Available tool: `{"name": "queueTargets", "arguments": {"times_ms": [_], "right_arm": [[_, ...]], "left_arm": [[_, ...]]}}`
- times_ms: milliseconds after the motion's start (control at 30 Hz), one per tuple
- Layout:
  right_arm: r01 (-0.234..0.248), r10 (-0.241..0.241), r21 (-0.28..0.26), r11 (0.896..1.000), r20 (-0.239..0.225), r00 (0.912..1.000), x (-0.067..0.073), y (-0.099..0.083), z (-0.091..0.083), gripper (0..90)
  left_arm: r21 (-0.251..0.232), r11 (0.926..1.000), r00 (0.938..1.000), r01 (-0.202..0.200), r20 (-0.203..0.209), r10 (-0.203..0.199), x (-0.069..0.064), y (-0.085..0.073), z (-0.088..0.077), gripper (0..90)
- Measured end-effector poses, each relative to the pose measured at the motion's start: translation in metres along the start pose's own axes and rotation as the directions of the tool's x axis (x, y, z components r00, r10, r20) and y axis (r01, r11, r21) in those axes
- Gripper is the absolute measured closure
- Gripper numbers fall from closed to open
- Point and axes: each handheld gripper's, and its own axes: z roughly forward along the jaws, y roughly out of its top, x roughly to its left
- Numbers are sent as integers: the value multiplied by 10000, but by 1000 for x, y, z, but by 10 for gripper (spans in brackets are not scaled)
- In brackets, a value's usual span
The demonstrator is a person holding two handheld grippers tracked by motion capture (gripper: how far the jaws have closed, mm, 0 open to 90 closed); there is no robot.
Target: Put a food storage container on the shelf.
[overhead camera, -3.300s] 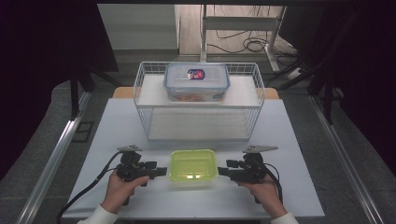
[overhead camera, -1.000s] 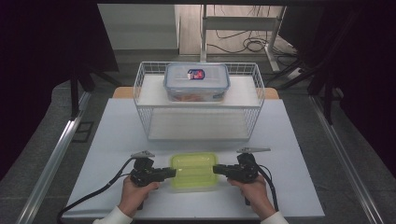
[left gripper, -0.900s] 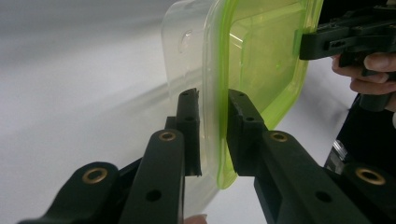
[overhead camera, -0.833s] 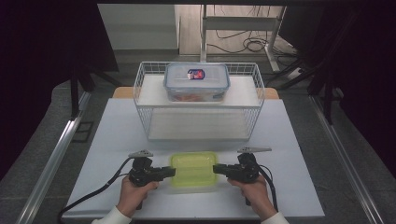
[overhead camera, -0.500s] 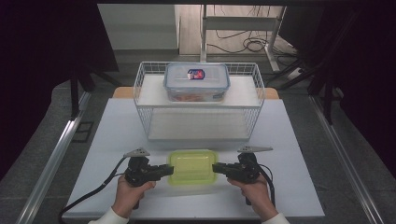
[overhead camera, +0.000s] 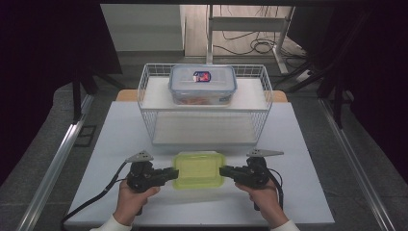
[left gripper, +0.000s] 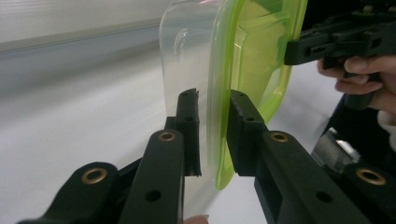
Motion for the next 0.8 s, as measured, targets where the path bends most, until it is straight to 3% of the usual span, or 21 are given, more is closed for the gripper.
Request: {"name": "queueTargets", "arguments": {"times_ms": [133,500,600,800], "right_arm": [[312,-311,-27,9995,157,9994,4,4,-2,797],[337,-333,-166,9993,267,9991,5,12,-1,797],[337,-330,-235,9992,270,9991,5,17,-1,797],[202,-198,-723,9972,55,9998,9,29,-11,797]], "left_arm": [[21,10000,10000,-9,-3,9,1,1,0,777],[-58,9995,9992,321,241,-319,8,11,-1,780],[-53,10000,9999,-82,-115,81,2,20,-4,780],[-345,9991,9997,-252,-2,252,-7,37,-15,778]]}}
